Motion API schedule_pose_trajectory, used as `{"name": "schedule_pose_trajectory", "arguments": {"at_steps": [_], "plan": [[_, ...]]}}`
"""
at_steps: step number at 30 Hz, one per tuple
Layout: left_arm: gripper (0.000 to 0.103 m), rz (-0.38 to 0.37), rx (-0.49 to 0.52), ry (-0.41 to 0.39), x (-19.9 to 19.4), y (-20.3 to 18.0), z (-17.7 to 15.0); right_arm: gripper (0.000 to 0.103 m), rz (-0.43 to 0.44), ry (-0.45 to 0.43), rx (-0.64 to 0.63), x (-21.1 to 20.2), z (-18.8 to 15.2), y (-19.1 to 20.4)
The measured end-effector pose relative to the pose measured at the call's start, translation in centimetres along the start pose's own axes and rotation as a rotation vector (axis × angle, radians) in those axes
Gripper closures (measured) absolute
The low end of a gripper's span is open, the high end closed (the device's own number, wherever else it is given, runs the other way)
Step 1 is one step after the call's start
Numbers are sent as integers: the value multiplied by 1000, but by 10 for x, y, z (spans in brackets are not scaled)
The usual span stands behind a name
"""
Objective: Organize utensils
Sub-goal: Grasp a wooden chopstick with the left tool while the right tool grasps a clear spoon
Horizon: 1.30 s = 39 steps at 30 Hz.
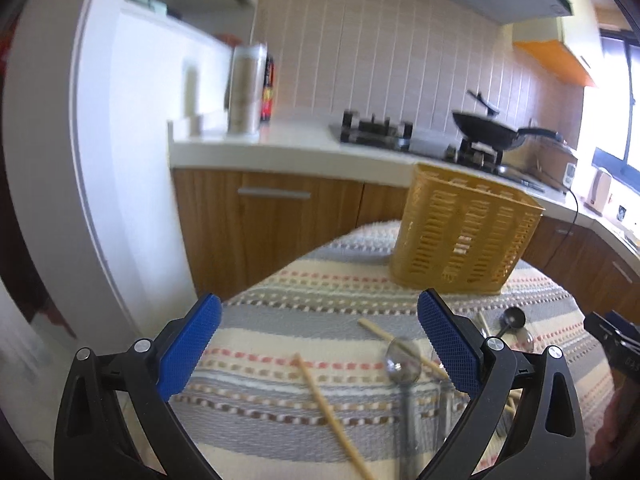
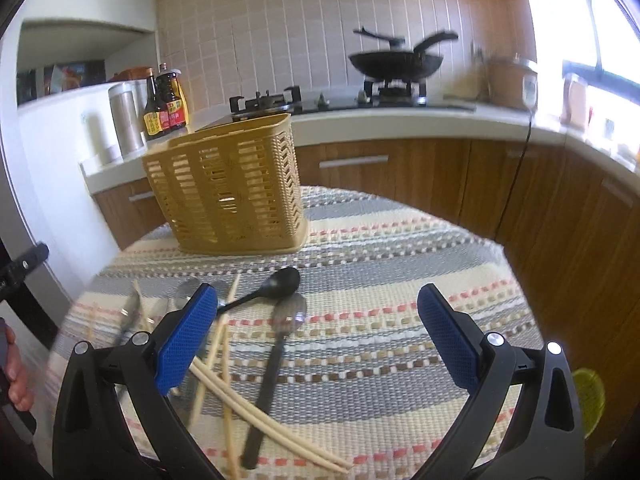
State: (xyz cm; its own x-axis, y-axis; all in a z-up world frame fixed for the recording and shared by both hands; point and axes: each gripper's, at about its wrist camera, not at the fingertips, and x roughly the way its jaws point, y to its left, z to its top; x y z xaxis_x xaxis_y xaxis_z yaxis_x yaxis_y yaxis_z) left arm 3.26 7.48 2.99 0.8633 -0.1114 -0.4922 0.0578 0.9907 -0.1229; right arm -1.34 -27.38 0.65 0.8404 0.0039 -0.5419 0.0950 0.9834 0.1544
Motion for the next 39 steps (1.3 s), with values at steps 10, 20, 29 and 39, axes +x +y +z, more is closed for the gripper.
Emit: {"name": "schedule_pose_trajectory", "arguments": {"at_steps": [10, 20, 29, 39], "plan": [[33, -170, 35, 416, 43, 4, 4, 19, 28, 210, -1, 18, 46, 10], [63, -186, -4, 626, 87, -3, -32, 64, 98, 637, 6, 92, 41, 17], [70, -161, 0, 699, 99, -3, -32, 79, 111, 881, -17, 128, 9, 27], [71, -93, 42, 757, 105, -11, -31, 89, 16, 902, -192, 138, -13, 68]]}}
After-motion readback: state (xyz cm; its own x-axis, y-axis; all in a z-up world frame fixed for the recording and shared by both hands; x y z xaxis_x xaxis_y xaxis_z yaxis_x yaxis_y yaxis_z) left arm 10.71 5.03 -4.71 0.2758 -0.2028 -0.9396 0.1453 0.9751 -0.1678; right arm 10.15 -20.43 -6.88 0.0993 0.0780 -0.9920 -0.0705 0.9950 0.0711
